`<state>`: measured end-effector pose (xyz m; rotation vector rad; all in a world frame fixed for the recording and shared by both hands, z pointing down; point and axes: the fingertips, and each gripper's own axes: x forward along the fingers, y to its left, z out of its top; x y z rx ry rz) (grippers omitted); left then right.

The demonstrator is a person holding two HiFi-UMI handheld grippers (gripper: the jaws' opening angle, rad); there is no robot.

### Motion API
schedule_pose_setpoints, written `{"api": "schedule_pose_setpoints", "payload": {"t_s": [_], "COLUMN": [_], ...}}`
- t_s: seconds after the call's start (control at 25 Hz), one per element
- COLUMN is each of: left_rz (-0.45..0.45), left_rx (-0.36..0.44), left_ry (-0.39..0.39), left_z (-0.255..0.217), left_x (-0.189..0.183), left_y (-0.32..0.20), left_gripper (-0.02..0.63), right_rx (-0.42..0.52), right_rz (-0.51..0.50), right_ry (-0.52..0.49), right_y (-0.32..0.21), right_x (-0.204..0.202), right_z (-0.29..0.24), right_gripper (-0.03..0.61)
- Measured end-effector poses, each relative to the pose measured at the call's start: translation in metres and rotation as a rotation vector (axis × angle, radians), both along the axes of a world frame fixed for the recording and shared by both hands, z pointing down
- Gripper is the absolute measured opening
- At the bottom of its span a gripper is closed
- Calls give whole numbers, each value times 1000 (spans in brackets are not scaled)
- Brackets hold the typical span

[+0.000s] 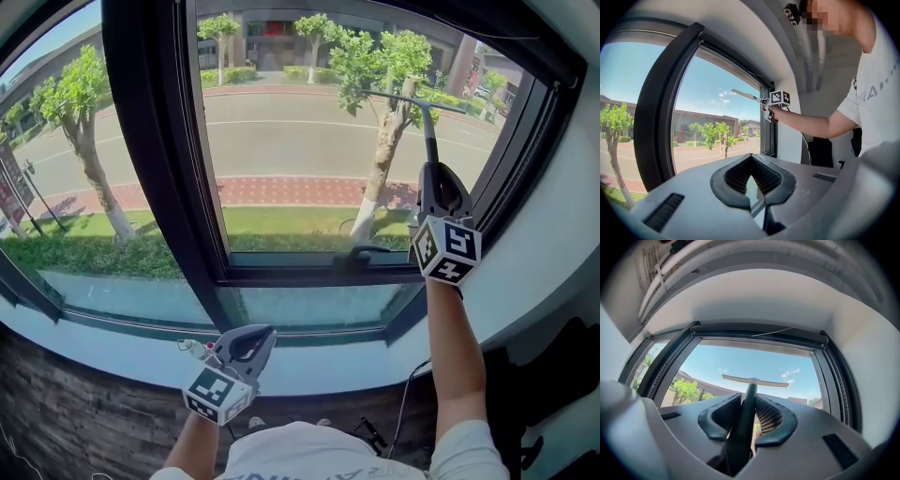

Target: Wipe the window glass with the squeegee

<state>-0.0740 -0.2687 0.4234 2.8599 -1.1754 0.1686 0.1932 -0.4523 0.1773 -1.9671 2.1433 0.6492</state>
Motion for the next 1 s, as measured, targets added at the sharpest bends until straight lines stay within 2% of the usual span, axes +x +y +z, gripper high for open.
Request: {"api": "schedule_pose_setpoints", "payload": {"t_s": [1.0], "left_rz": [6], "left_rx": [-29], "left_ry": [-6], "left_z": [10], "left_x": [5], "left_y": [-5], "left_gripper": [17], "right_rx": [-172], "right_rz": [4], "right_ry": [-12], "right_y": [7], "right_x": [7], "right_z": [145], "right_gripper": [100]}}
